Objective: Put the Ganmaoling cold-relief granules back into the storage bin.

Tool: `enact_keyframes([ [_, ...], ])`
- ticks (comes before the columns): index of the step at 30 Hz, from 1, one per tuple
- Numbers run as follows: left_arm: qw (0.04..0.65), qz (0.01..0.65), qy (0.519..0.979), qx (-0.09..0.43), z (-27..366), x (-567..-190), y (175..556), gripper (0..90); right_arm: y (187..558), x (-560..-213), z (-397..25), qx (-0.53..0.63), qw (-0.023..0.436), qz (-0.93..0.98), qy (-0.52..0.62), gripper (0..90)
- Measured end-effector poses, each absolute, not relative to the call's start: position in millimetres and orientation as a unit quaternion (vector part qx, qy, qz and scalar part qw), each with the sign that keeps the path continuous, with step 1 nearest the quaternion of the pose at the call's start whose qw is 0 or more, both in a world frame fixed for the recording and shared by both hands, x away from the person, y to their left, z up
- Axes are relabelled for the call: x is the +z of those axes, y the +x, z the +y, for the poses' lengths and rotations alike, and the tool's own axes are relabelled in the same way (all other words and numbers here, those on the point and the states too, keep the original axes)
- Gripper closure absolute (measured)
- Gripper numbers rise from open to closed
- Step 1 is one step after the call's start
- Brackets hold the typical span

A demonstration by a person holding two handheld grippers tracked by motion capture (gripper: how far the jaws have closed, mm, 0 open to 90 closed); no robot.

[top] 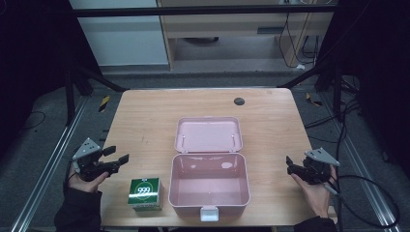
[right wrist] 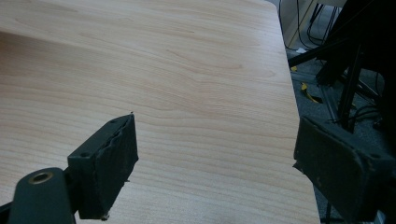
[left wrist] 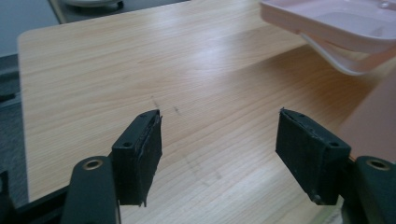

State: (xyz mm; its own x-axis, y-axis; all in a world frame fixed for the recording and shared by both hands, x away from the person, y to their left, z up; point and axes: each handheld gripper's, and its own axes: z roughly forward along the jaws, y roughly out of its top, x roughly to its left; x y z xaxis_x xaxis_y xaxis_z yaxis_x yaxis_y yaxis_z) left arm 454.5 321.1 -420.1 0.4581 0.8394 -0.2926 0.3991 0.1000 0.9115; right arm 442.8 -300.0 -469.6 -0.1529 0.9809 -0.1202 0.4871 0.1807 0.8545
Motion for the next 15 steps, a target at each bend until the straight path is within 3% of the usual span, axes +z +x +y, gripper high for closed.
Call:
enact_keyframes([
  [15, 0.548, 0.42, 0.712, 0.128, 304, -397, 445, 26.6, 445, -471, -293, 0.34, 0.354, 0.692, 0.53, 13.1],
])
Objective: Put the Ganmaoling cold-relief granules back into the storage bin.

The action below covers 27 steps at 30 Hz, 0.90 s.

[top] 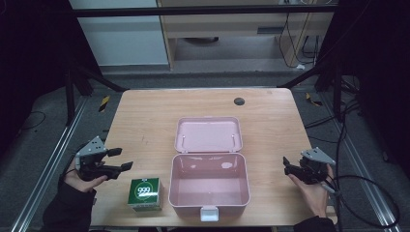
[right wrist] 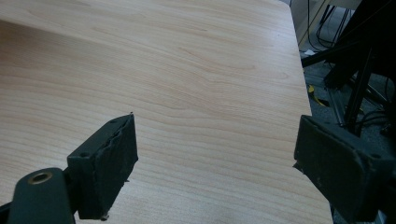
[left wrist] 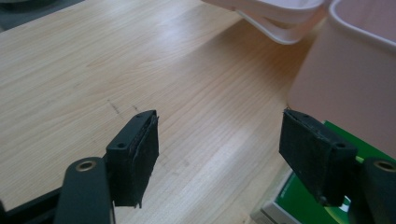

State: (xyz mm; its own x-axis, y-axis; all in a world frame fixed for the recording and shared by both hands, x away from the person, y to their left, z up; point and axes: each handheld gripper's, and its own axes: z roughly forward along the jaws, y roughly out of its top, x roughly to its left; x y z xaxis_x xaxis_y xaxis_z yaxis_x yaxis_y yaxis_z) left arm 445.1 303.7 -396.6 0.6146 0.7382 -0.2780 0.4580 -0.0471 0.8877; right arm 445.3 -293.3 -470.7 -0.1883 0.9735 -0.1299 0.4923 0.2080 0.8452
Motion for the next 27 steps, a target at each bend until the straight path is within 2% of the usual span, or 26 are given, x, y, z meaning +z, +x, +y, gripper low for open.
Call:
enact_keyframes([
  [9, 0.541, 0.385, 0.743, 0.081, 291, -381, 432, 22.1, 446, -472, -292, 0.337, 0.346, 0.7, 0.527, 11.8],
  [27, 0.508, 0.366, 0.779, 0.03, 258, -389, 414, 16.5, 447, -474, -289, 0.34, 0.332, 0.71, 0.52, 9.8],
])
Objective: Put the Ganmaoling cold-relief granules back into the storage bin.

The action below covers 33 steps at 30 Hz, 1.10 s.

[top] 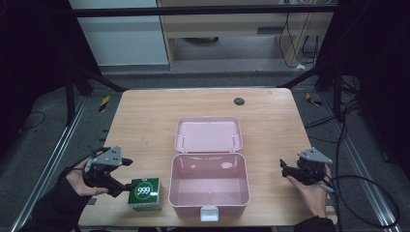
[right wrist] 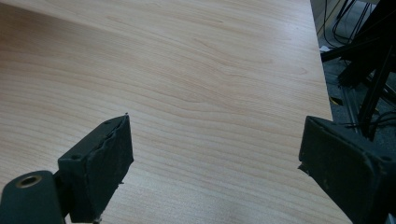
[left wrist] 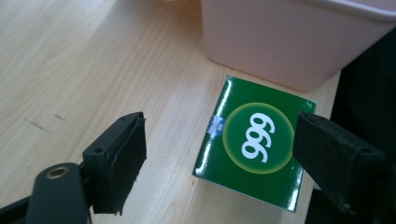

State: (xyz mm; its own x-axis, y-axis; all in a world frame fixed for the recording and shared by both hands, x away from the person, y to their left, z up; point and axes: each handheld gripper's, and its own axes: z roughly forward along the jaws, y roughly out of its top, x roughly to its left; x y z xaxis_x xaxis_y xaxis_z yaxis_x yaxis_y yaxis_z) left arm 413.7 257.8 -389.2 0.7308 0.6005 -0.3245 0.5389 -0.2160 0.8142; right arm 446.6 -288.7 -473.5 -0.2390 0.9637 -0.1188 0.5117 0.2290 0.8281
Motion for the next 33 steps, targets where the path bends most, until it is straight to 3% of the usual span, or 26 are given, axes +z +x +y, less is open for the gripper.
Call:
enact_keyframes([
  [33, 0.497, 0.374, 0.783, -0.017, 216, -424, 396, 5.8, 449, -478, -285, 0.332, 0.326, 0.724, 0.508, 6.4],
])
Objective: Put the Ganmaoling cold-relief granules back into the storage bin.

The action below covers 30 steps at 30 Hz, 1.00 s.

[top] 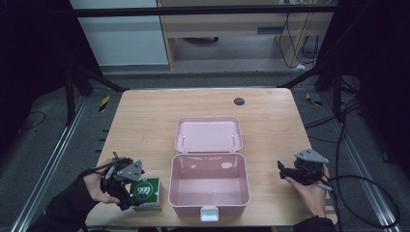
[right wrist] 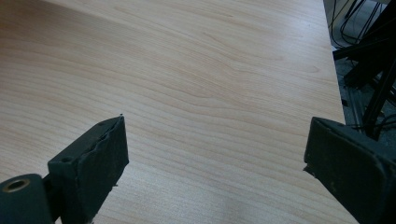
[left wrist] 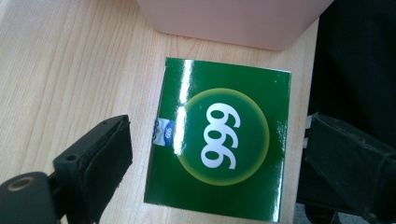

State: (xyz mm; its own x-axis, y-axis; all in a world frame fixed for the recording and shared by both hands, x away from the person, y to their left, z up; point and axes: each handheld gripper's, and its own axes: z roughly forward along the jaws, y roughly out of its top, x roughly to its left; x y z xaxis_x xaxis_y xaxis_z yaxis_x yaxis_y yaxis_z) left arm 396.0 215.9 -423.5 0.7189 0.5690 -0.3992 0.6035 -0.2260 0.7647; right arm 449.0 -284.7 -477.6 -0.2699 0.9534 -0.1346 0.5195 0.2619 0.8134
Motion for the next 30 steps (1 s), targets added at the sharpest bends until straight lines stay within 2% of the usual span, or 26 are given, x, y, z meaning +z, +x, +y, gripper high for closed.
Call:
enact_keyframes([
  [20, 0.494, 0.406, 0.769, -0.023, 202, -454, 398, 4.5, 450, -480, -283, 0.326, 0.319, 0.732, 0.507, 5.7],
  [30, 0.481, 0.407, 0.776, -0.033, 202, -467, 399, 7.6, 451, -482, -282, 0.323, 0.315, 0.736, 0.505, 5.7],
])
